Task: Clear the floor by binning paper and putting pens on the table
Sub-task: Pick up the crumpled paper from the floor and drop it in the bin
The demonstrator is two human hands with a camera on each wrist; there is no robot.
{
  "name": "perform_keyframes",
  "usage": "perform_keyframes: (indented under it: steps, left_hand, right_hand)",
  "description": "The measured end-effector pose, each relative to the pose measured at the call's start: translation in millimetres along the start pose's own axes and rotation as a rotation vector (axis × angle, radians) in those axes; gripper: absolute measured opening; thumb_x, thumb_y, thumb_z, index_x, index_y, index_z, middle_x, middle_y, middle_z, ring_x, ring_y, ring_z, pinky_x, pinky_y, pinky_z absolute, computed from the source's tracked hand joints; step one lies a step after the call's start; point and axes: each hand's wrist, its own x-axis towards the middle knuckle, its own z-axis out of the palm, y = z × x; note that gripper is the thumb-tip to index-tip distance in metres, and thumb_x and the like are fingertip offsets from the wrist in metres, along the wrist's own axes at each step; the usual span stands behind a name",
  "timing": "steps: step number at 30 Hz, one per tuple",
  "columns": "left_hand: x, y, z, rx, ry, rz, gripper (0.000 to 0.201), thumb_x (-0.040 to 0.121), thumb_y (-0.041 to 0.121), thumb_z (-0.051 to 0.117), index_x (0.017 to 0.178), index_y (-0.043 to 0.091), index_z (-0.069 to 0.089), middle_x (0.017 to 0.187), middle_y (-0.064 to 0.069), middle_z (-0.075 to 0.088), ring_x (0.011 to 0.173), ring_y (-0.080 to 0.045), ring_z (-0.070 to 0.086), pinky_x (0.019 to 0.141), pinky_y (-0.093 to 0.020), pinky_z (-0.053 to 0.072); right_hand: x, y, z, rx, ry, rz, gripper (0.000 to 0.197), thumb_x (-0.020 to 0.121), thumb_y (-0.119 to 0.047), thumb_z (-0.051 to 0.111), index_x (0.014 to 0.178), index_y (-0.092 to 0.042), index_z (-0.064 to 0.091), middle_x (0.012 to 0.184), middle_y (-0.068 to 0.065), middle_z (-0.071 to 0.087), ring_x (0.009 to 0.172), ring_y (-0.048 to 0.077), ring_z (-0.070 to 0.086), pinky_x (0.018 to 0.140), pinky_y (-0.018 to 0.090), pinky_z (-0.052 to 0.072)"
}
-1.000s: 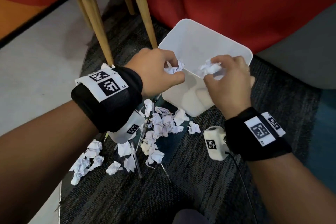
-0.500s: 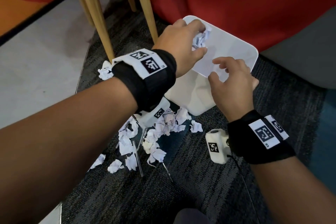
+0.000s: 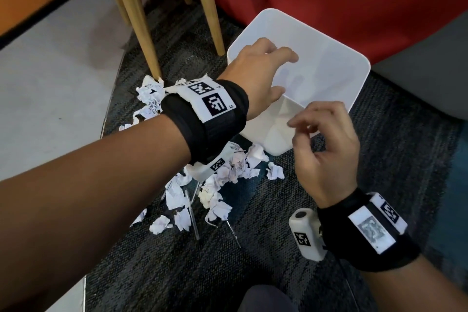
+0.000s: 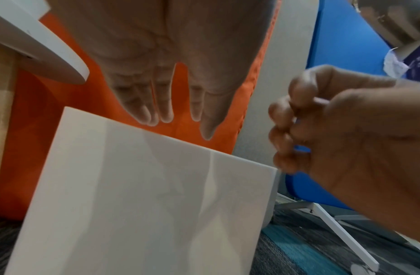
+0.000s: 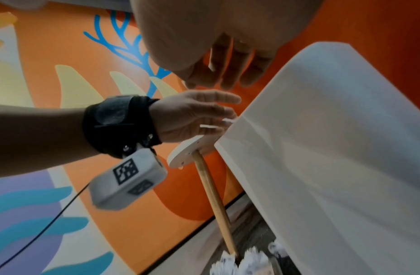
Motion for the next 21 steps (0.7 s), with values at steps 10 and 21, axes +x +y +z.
perform_keyframes:
  steps: [10,21]
  left_hand:
    - [-35.9,-3.9,19.8,0.08,-0.101,-0.001,0.03,0.084,0.037,0.051,0.065,0.026,0.031,0.063,0.007,0.04,0.068,-0.024,0.045,0.062,-0.033,0.04]
    - [-99.4,-82.8,122.0,0.218,-0.687,-0.339,0.026,0.095,0.046,0.048,0.094,0.021,0.055,0.086,-0.003,0.054,0.087,-0.03,0.057,0.07,-0.033,0.044]
  right_hand:
    - [-62.8,54.1,52.2,-0.192,-0.484,0.452,0.02,0.082,-0.004,0.055,0.082,-0.021,0.066,0.07,-0.011,0.059,0.068,0.018,0.058,0.066,0.03,0.048]
    - [-134.8,130.7,87.6,-0.589,-0.876,0.728,0.05,0.082,-0.017,0.066,0.129,-0.027,0.051,0.153,0.009,0.022,0.131,0.038,0.033,0.102,0.044,0.04]
